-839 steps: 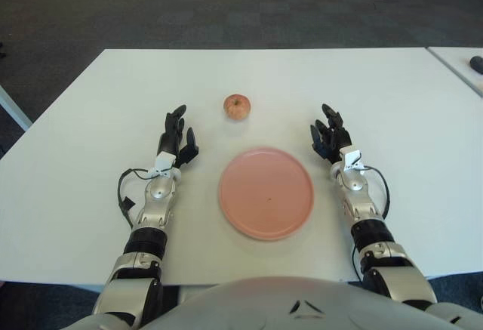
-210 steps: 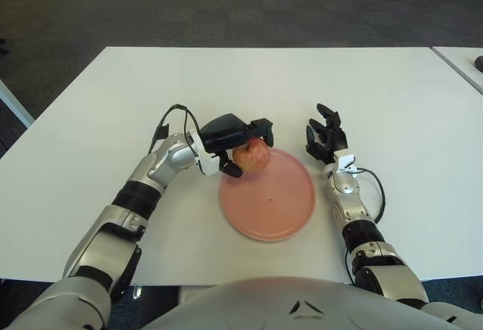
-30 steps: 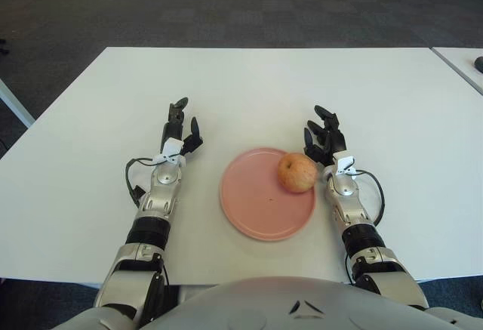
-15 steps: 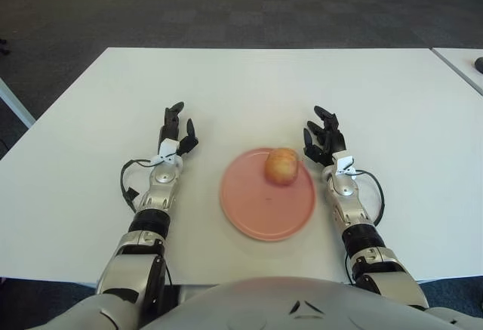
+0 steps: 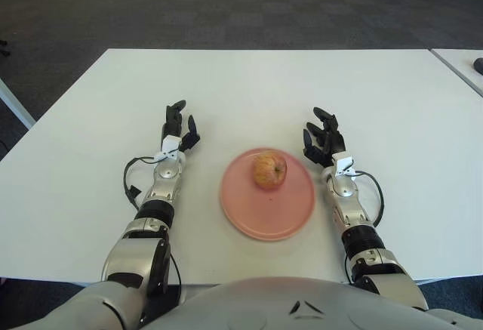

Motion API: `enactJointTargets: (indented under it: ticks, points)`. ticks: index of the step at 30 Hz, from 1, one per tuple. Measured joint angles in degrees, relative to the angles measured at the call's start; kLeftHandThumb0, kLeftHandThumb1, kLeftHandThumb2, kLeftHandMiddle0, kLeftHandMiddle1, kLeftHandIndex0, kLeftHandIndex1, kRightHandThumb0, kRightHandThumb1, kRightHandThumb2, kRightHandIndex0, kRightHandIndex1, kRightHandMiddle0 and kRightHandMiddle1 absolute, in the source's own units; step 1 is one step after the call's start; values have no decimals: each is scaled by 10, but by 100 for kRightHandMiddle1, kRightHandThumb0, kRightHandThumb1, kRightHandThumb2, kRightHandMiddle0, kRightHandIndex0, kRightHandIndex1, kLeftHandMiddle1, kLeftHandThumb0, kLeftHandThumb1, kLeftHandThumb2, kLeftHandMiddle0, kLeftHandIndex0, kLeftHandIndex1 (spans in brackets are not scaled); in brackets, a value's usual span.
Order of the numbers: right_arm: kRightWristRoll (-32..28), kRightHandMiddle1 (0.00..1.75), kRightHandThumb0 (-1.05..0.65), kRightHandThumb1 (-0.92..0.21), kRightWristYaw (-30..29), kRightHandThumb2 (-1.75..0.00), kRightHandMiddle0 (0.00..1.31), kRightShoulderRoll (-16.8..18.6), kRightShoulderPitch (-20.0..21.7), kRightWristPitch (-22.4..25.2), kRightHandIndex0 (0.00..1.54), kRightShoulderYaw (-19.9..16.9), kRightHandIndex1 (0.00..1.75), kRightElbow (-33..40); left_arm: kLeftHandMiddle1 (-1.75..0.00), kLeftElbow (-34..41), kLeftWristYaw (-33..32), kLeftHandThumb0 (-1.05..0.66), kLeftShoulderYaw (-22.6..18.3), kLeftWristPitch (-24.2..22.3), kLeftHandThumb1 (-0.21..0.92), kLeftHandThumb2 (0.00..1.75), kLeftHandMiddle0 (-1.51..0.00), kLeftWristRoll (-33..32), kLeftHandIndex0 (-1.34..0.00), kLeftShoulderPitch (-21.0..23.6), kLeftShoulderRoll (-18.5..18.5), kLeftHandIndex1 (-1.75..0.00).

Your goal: Put the apple into the plate.

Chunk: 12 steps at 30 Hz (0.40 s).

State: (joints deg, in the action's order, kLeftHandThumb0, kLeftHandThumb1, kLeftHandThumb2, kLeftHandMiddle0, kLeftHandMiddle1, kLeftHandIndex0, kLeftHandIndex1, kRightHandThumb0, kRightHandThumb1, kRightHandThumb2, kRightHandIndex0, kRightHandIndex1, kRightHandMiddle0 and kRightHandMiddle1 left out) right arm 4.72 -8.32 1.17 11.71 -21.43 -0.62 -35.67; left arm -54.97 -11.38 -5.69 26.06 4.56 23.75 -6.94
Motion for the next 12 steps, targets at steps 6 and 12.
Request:
enactJointTargets:
  ticks: [6,12]
  points:
    - [-1,62,-46,-75,5,-76,0,0,-6,0,21,0,38,7,-14,-12,-3,-82,0,0,92,88,-34,0,0,5,5,-93]
    - [-1,61,-46,-75,6,-76,0,0,-8,1,21,0,38,7,-15,-16,-5,-82,0,0,92,88,-36,0,0,5,9,-99]
